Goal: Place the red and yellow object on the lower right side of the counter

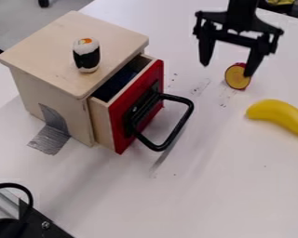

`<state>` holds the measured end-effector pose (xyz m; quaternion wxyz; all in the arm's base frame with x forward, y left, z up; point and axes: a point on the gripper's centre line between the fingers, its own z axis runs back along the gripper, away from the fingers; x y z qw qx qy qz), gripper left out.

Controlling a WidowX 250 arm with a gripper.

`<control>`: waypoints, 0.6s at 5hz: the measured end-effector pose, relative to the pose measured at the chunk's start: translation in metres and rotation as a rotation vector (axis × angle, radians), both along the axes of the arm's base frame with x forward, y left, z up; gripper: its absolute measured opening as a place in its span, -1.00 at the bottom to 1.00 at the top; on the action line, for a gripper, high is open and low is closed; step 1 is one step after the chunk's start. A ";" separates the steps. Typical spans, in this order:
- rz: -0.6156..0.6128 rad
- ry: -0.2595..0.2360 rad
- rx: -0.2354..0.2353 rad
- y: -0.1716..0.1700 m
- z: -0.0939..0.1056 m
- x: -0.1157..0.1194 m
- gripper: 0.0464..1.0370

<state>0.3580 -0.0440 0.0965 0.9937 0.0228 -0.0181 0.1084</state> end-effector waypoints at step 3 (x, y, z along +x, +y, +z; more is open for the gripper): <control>-0.115 0.002 -0.024 0.014 -0.044 0.049 0.92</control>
